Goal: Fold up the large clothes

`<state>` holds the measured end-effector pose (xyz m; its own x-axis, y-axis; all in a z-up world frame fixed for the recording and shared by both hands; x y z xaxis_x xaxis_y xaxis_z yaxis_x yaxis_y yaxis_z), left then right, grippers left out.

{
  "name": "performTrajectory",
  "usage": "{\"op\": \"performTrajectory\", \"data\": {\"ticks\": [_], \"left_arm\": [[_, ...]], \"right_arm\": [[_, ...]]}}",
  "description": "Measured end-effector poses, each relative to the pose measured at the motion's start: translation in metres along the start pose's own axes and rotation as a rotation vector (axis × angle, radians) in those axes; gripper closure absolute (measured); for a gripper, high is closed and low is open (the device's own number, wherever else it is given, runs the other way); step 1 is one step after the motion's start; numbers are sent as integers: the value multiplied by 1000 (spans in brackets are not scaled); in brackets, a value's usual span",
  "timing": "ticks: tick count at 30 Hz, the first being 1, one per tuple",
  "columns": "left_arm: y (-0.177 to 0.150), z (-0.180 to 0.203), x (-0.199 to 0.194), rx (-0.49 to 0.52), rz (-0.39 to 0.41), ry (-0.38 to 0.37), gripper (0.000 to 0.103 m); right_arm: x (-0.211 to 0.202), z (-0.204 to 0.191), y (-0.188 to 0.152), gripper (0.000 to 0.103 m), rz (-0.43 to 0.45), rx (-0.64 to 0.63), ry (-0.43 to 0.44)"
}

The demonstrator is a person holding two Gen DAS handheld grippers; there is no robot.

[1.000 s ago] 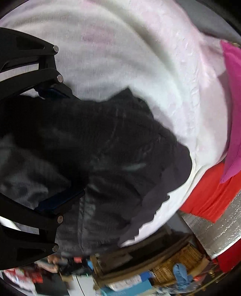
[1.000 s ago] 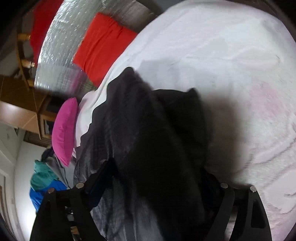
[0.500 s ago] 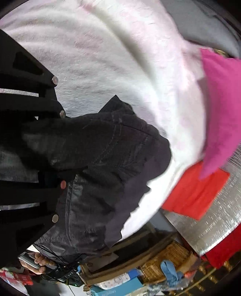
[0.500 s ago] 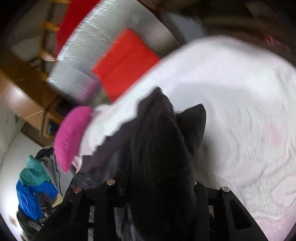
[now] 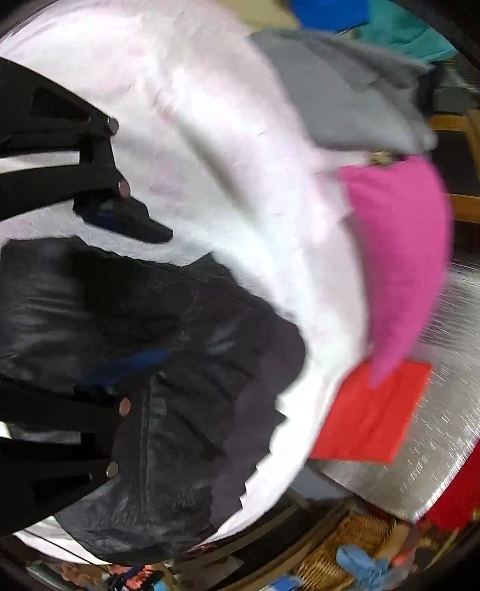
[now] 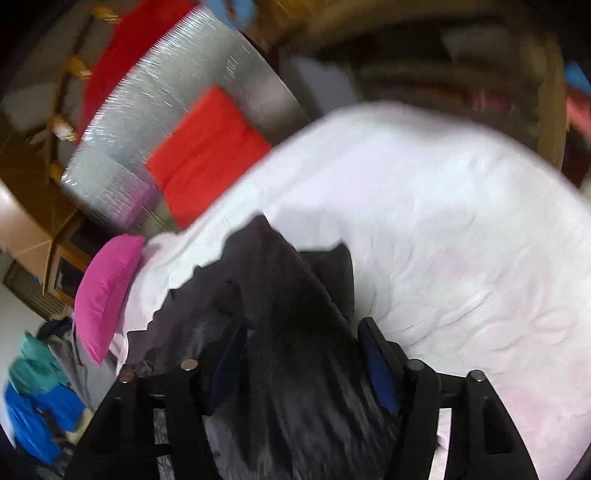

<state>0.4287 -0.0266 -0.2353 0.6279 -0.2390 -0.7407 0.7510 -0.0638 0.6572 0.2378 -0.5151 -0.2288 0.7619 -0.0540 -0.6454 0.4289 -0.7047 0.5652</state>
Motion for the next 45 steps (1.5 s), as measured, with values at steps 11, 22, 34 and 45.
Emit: {"op": "performTrajectory", "data": {"ticks": [11, 22, 34, 45], "left_arm": [[-49, -10, 18, 45, -163, 140, 22], [-42, 46, -170, 169, 308, 275, 18], [-68, 72, -305, 158, 482, 310, 8], [-84, 69, -388, 120, 576, 325, 4]], "right_arm": [[18, 25, -57, 48, -182, -90, -183], [-109, -22, -70, 35, 47, -213, -119], [-238, -125, -129, 22, 177, -458, -31], [-296, -169, -161, 19, 231, -525, -34]]}}
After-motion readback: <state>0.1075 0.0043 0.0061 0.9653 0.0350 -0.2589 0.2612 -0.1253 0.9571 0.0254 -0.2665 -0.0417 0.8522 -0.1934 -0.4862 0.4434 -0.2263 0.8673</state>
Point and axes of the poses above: each gripper's, at about its wrist camera, not at the fingertips, and x roughly the way its jaws point, z to its right, y to its top, the point moved 9 cm from there along x, roughly the way its jaws point
